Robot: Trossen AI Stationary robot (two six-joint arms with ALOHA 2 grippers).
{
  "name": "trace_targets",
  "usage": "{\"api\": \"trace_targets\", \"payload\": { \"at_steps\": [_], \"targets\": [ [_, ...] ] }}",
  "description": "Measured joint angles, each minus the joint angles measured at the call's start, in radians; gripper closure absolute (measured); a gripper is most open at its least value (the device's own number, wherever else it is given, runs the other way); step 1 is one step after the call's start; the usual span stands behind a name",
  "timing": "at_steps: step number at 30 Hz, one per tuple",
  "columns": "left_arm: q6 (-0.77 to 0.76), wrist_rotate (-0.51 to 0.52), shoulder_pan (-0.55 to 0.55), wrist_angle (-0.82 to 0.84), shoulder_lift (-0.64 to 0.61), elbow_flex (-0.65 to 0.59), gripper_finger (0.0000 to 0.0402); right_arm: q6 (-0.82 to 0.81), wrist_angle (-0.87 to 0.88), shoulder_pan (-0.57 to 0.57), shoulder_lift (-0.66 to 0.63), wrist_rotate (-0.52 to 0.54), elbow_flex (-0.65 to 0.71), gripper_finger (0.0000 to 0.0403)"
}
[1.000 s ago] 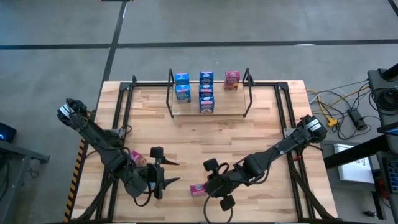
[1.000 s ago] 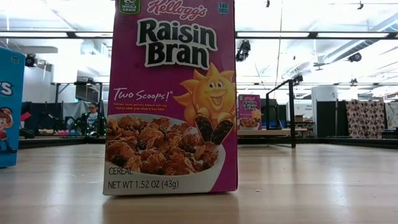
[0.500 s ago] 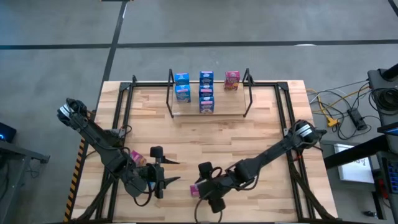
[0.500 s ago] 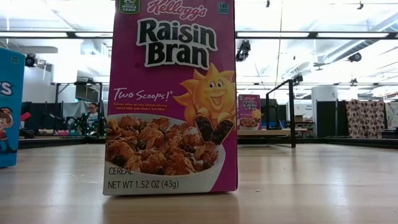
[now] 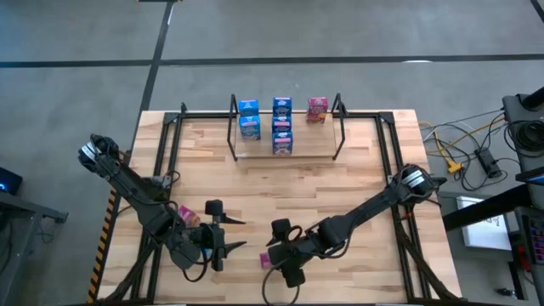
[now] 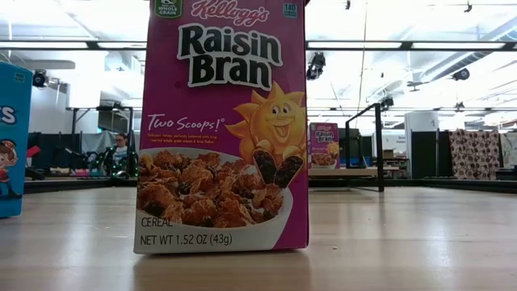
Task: Stack cereal on shelf
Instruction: Put the bottom purple cereal box on the shelf aligned with the other purple cereal box
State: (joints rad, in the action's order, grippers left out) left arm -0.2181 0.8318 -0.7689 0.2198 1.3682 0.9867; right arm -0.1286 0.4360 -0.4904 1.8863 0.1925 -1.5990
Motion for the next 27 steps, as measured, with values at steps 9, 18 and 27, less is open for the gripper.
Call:
{"api": "trace_targets", "payload": {
  "at_steps": [9,18,27],
  "targets": [
    [0.002,0.000,0.002,-0.004,0.000,0.000,0.0169,0.017,-0.005,0.000,0.057,0.017,-0.001,0.0131],
    [0.000,0.000,0.005,-0.004,0.000,0.000,0.0169,0.022,0.002,0.000,0.053,0.010,-0.003,0.0188],
    [0.000,0.000,0.006,-0.004,0.000,0.000,0.0169,0.025,0.005,0.000,0.052,0.010,-0.003,0.0195]
  ]
}}
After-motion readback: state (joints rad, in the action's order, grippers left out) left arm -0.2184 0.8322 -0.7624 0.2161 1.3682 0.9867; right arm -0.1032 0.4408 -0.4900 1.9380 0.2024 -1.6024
